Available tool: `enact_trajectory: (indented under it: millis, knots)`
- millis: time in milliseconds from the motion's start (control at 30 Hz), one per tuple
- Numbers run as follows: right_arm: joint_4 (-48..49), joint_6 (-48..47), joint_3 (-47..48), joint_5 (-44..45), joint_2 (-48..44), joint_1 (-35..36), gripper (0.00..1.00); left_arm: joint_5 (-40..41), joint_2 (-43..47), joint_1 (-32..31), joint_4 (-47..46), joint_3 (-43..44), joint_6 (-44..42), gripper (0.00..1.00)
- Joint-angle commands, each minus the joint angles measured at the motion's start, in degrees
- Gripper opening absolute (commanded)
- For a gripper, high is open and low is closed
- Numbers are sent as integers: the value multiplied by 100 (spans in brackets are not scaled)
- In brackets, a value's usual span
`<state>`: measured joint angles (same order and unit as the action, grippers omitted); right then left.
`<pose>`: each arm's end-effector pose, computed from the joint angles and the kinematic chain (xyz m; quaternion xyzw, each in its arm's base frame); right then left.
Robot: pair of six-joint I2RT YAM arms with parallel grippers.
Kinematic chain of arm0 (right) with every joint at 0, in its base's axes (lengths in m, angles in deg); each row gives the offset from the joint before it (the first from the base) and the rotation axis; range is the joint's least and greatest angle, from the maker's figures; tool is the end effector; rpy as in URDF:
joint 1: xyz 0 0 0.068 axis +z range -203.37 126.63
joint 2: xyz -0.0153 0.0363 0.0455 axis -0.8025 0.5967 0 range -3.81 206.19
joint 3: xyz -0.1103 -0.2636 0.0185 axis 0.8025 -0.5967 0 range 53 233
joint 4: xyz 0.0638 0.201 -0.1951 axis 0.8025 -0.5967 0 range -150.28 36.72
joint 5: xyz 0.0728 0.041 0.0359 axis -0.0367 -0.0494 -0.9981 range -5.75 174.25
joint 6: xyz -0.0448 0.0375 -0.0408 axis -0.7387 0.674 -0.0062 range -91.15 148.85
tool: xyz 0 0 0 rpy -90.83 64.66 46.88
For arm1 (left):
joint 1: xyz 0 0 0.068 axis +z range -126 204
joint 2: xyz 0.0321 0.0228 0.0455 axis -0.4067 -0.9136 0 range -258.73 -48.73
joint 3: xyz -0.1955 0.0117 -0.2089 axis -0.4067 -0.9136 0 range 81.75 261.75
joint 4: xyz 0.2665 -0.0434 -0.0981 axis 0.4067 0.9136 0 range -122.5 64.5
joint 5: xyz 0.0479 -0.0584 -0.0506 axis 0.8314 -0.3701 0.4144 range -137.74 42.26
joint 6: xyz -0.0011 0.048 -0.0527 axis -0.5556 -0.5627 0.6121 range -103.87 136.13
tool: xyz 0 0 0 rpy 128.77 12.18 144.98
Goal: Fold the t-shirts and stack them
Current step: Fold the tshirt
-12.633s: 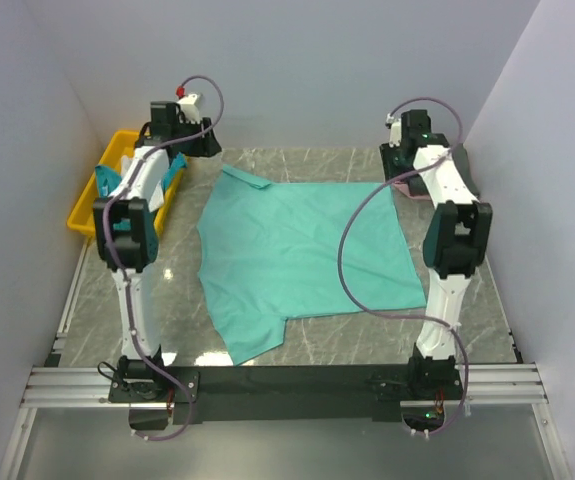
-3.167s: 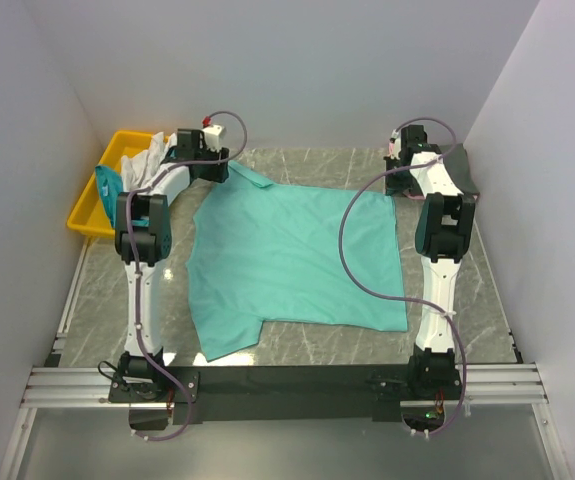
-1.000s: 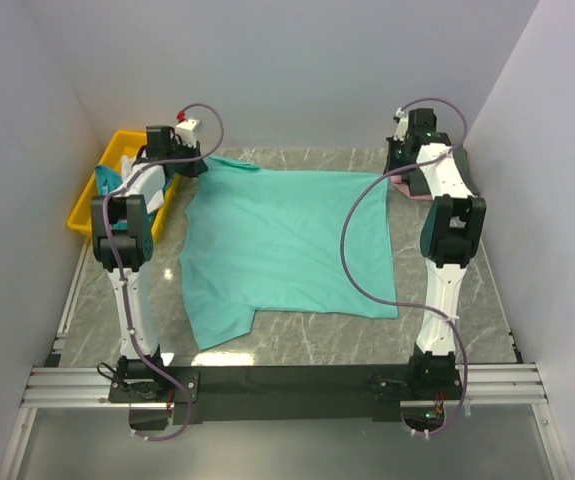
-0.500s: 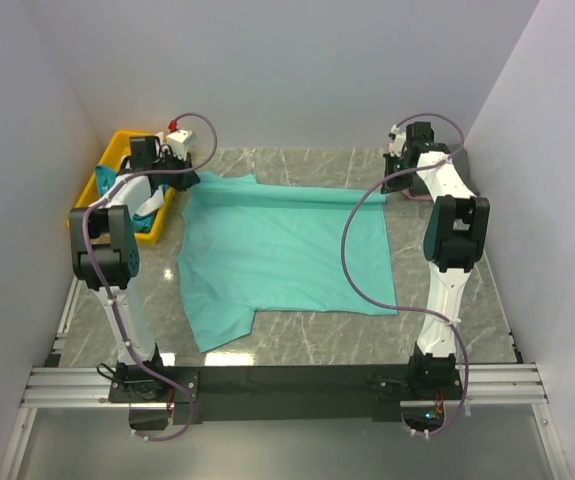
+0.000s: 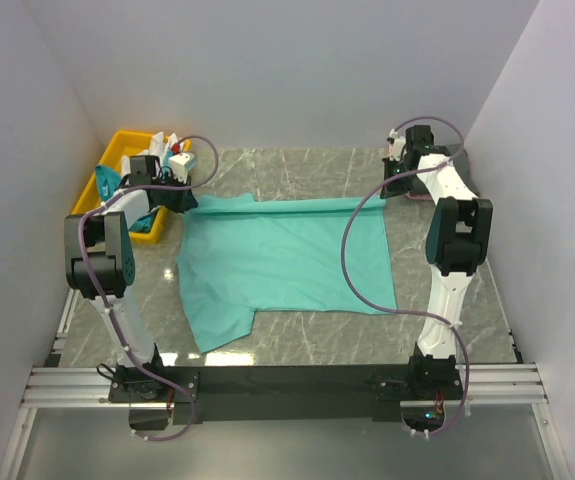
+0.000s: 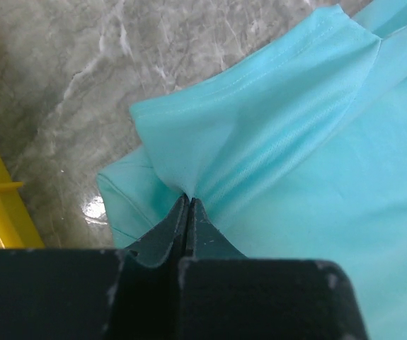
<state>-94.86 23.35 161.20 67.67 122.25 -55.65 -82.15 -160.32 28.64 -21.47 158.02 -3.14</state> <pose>0.5278 -0.0043 0.1997 -0.0648 0.9531 0.1211 0.2697 0.4650 0.0044 0.1748 0.2220 0.8655 -0.1951 0.4044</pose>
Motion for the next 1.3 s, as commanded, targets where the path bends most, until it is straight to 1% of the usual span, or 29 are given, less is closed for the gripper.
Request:
enact_trajectory:
  millis: [0,33,167,400,567,700,900,1067,1267]
  knots:
    - [-25,-109,-71,119,67,44,0,250,-134,54,-74,81,-157,1]
    - [-34,-109,-80,146,111,53,0,242,-204,45,239,299,-217,1]
    - [-113,-118,-10,322,340,96,0,330,-363,-51,558,485,-357,1]
    - [-218,-74,174,603,524,149,0,734,-424,-166,865,388,-429,1]
    - [-438,-92,543,682,736,193,0,1024,-750,-166,1138,749,-253,1]
    - [-561,-145,711,726,824,202,0,1016,-838,-157,1322,907,-253,1]
    - [-605,-241,650,735,666,202,0,937,-733,-166,1420,925,-297,1]
    - [-544,-233,588,638,402,202,0,893,-478,-166,1210,863,-174,1]
    - [-693,-285,781,524,314,202,0,910,-232,-157,1296,986,-104,1]
